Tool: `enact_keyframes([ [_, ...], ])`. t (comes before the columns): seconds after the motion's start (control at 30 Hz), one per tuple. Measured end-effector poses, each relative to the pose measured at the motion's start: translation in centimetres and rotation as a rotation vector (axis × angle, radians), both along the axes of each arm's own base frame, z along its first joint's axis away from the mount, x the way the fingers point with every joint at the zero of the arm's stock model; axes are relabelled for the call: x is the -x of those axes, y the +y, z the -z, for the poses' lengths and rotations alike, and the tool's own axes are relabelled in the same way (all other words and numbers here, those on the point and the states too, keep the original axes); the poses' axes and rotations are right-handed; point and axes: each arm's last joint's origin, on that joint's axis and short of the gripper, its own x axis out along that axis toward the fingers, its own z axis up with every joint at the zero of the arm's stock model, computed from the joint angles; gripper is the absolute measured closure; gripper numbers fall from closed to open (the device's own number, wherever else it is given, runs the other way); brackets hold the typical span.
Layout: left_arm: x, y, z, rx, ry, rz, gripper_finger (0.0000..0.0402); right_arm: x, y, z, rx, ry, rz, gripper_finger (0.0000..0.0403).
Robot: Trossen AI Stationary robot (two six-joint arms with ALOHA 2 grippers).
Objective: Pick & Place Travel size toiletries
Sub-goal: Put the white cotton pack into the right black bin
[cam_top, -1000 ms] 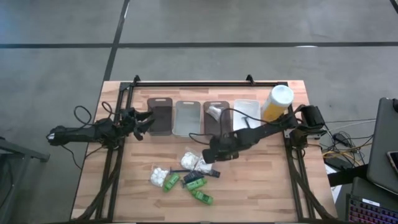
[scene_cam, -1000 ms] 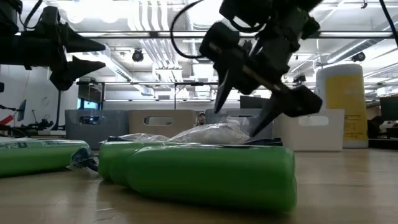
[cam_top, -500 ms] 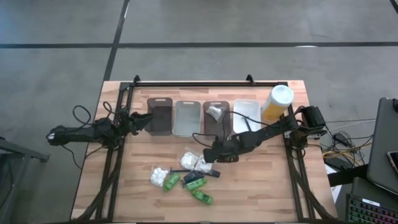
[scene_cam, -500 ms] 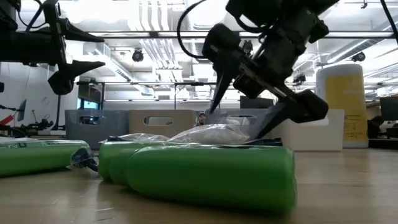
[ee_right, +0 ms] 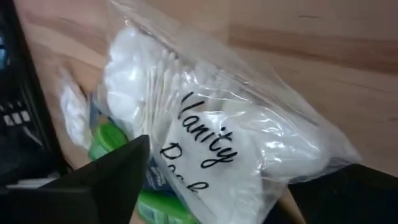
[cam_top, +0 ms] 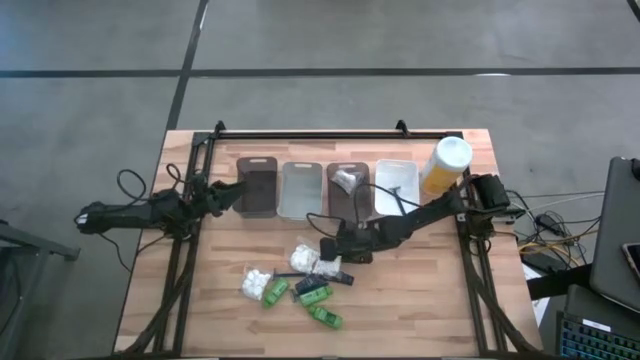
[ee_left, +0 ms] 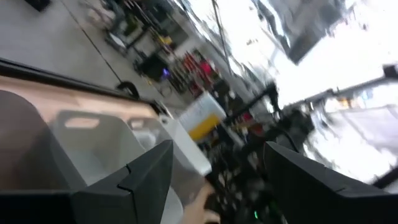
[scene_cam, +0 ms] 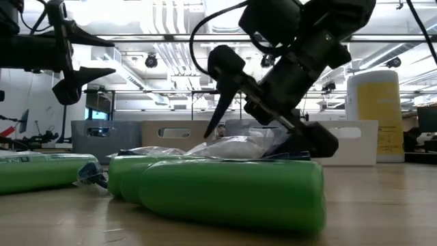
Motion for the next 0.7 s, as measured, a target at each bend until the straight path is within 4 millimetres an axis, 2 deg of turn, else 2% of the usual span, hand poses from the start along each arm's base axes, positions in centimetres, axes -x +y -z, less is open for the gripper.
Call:
enact_keyframes([
  [0.2, -0.2, -0.3, 0.8, -0.004, 0.085, 0.115, 0.0147, 0.2, -0.1, -0.1, 0.055, 0.006, 0.000, 0.0136],
  [0.4, -0.3, -0.7, 1.0, -0.005, 0.105, 0.233, 0.0147, 0.4, -0.2, -2.0, 0.093, -0.055, -0.051, 0.0240],
  [0.57, -0.3, -1.0, 1.0, -0.002, 0.109, 0.355, 0.0147, 1.3, -0.7, -5.7, 0.218, -0.143, -0.018, 0.0329],
  [0.7, -0.3, -1.1, 1.1, 0.019, 0.109, 0.397, 0.0147, 2.9, -1.8, -8.9, 0.322, -0.174, 0.013, 0.0386],
])
